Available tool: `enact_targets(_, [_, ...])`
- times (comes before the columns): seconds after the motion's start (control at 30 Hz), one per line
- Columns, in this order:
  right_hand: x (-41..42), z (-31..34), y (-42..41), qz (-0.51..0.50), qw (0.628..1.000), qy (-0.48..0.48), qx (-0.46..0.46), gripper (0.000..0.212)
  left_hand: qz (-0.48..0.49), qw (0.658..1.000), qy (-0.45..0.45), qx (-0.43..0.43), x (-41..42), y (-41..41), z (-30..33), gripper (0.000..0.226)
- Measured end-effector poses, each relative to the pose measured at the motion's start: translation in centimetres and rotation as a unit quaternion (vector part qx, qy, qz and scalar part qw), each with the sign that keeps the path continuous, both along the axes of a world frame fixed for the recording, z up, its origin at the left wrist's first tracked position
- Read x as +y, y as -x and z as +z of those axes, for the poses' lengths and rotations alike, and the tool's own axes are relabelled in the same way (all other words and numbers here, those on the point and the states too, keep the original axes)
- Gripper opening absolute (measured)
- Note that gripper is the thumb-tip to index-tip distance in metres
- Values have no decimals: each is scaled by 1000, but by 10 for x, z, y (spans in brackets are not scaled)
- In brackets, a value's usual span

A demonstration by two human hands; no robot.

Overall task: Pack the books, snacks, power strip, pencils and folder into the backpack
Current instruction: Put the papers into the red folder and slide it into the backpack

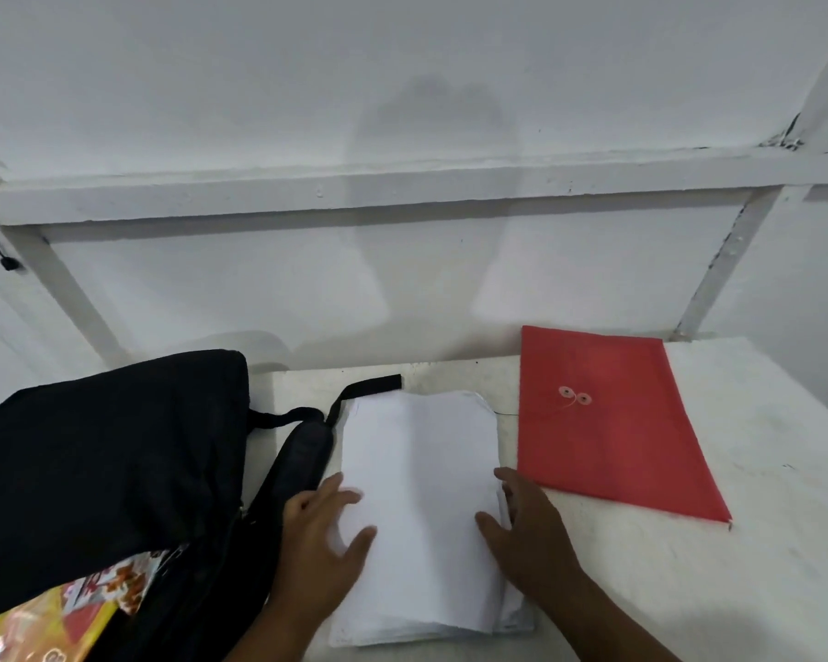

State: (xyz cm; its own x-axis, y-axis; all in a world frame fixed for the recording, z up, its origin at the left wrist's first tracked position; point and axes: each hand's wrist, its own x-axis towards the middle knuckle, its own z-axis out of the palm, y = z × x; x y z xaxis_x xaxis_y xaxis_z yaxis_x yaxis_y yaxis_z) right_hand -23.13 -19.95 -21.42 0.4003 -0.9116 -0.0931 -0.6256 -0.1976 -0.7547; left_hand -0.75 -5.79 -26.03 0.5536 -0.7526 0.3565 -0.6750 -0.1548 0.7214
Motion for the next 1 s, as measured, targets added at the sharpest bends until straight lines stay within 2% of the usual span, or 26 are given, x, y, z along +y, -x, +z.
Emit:
enact_targets(0.17, [-6,12,-13,-43,995,-81,-24,58,-15,999,-44,6,-2,-5,-4,33])
enact_targets(0.3, [-8,19,-16,-63,983,-148,-91,23,-21,999,-35,13,-2,-4,-2,36])
enact_targets(0.37, [-4,27,-17,-57,980,-156,-110,14,-25,999,-32,19,-2,-4,-2,36])
enact_targets(0.53, [9,29,-24,-24,987,-121,-100,33,-24,999,-27,29,-2,-2,2,36])
enact_targets(0.6, [7,29,-24,-51,969,-199,-139,35,-30,998,-31,36,0,-1,3,32])
enact_targets(0.67, [3,34,-21,-93,933,-289,-192,30,-43,998,-33,23,1,-3,-2,28])
enact_targets(0.7, [2,34,-18,-94,928,-303,-197,30,-48,998,-37,16,3,-4,-4,27])
enact_targets(0.8, [4,35,-14,-56,945,-278,-164,40,-49,997,-62,6,5,-3,-1,26])
enact_targets(0.9, [5,42,-14,-14,955,-251,-157,54,-26,994,-94,41,-3,-3,10,25])
enact_targets(1.0, [1,59,-10,23,964,-200,-173,52,18,984,-87,153,-19,-7,23,29])
